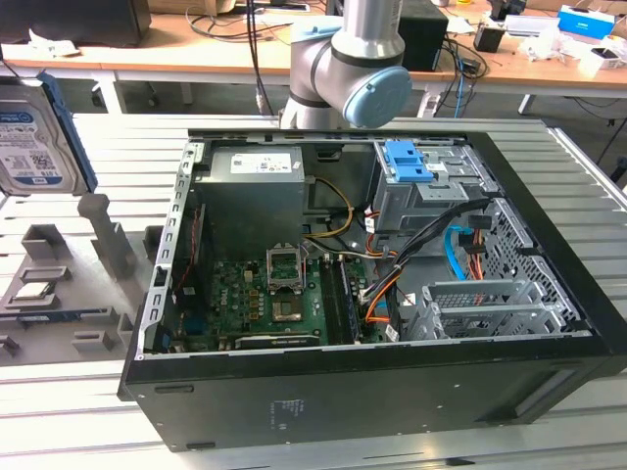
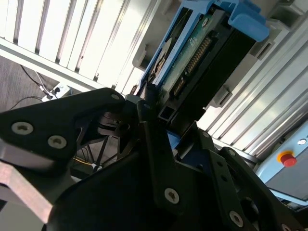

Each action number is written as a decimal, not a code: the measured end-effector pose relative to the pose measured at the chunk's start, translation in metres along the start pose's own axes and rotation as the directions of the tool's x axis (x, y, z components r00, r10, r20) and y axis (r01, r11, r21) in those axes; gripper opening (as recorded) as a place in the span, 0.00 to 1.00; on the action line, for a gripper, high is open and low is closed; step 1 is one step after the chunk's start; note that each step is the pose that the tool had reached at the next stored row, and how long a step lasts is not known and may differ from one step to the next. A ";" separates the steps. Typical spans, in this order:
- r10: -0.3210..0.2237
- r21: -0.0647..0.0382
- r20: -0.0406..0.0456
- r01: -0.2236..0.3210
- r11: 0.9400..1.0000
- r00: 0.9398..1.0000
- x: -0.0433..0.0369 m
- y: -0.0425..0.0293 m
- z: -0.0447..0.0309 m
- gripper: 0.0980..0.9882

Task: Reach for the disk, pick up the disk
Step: 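Pick up the disk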

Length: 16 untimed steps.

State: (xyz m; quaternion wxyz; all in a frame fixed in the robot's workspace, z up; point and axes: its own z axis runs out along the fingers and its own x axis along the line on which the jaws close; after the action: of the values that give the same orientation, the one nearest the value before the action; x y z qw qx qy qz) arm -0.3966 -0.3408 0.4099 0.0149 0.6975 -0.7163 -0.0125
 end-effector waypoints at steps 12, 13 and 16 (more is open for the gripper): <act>0.000 -0.001 0.000 0.000 1.000 1.000 0.0000 -0.0010 -0.0241 0.30; 0.000 -0.001 0.000 0.000 1.000 1.000 0.0000 -0.0012 -0.0269 0.30; 0.000 -0.001 0.000 0.000 1.000 1.000 0.0001 -0.0014 -0.0305 0.30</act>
State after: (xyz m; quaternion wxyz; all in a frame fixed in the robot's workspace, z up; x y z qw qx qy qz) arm -0.3940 -0.3408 0.4404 0.0152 0.6975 -0.7163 -0.0128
